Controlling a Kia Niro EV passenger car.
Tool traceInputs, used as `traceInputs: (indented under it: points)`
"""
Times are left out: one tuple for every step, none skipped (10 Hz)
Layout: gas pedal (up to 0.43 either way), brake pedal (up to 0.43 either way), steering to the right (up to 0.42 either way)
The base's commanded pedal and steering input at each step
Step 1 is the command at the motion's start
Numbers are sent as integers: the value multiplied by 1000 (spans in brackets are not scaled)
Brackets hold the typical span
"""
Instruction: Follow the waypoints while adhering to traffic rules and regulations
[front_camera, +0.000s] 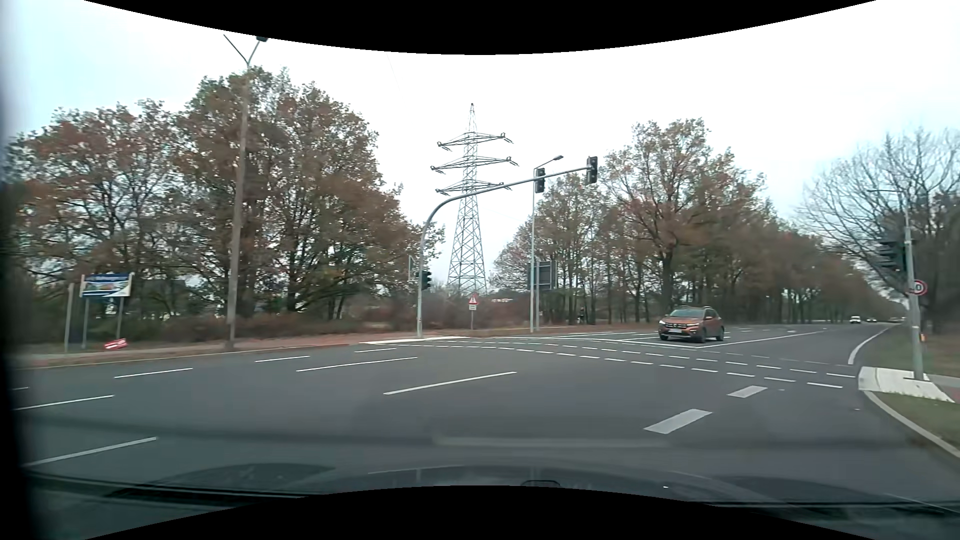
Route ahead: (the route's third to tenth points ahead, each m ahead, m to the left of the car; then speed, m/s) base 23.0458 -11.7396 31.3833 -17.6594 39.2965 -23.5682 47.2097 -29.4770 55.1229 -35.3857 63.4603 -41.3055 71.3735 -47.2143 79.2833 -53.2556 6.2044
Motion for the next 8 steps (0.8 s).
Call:
traceInputs:
  points:
    - [157, 0, 294]
    - [169, 0, 294]
    - [177, 0, 294]
    - [197, 0, 292]
    - [228, 0, 286]
    - [248, 0, 277]
    - [260, 0, 265]
    - [280, 0, 249]
